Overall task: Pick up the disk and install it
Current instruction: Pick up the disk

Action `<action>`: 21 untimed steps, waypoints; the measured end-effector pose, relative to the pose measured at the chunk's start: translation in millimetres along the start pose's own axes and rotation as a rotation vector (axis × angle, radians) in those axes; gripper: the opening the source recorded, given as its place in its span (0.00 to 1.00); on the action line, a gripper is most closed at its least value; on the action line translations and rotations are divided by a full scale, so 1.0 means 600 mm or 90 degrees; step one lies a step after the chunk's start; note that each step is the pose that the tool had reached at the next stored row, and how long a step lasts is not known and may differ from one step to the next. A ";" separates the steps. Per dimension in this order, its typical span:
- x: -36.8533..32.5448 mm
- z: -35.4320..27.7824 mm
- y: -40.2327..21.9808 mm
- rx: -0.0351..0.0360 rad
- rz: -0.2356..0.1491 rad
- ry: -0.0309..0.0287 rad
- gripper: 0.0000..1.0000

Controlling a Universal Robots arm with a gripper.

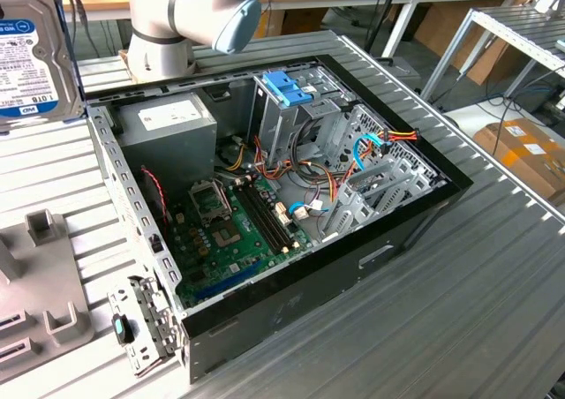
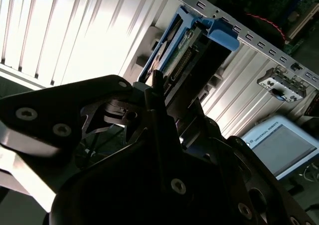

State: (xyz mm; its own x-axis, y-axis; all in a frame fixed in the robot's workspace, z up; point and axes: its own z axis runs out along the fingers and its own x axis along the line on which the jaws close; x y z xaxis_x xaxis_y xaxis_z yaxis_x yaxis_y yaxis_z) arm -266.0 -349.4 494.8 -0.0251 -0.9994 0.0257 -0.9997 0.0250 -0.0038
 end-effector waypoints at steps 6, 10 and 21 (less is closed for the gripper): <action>-0.001 0.000 -0.014 0.0000 0.000 0.0000 0.35; -0.002 0.000 -0.024 0.0000 0.000 0.0000 0.35; -0.005 0.000 -0.046 0.0000 0.000 0.0000 0.35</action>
State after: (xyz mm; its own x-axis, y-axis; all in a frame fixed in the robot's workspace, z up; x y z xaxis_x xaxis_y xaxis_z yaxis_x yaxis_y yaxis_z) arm -238.5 -347.3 494.8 -0.0251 -0.9994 0.0258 -0.9997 0.0250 -0.0038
